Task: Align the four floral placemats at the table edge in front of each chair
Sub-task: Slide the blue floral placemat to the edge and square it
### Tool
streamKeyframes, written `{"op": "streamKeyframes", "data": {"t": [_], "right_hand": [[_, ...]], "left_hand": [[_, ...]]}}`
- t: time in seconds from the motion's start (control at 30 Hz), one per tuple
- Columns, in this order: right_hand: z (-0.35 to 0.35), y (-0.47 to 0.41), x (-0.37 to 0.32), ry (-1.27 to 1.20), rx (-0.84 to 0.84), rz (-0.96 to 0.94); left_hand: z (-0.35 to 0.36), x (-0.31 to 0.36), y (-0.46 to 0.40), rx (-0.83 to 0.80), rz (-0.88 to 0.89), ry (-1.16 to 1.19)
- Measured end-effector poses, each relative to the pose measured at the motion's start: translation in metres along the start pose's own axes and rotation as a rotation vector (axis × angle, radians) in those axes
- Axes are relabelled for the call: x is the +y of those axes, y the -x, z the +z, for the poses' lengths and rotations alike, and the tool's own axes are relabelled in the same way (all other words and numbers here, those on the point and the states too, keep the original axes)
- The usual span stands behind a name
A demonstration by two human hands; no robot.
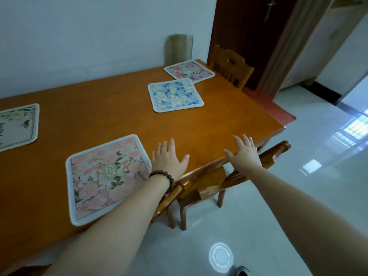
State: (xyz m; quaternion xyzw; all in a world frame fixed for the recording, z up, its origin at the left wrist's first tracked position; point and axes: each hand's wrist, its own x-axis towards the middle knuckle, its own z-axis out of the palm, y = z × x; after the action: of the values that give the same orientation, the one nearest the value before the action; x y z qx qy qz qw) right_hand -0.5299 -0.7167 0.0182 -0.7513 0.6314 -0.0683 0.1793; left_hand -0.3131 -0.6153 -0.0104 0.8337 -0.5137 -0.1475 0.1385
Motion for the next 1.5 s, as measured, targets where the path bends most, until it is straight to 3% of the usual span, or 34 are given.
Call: {"op": "streamKeyframes", "data": {"t": [0.33,0.57,0.9,1.3,1.5], "right_hand": [[-0.04,-0.095,0.105,0.089,-0.034,-0.275],[-0.043,-0.139,0.119,0.083,-0.064,-0.401],[-0.016,-0.191,0.089,0.074,-0.116,-0.537],[0.02,-0.287,0.016,0.108,-0.145,-0.489],[0.047,-0.317,0.002,0.071,-0.236,-0.404]], "left_hand": [[0.044,0.142,-0.02,0.116,-0.184,-0.032],[0.042,0.182,-0.029,0.178,-0.28,-0.063],[0.045,0.17,-0.073,0.173,-0.374,-0.083],[0.039,0.11,-0.187,0.154,-0.387,-0.066],[0.043,0.078,-0.229,0.119,-0.417,-0.046]]}}
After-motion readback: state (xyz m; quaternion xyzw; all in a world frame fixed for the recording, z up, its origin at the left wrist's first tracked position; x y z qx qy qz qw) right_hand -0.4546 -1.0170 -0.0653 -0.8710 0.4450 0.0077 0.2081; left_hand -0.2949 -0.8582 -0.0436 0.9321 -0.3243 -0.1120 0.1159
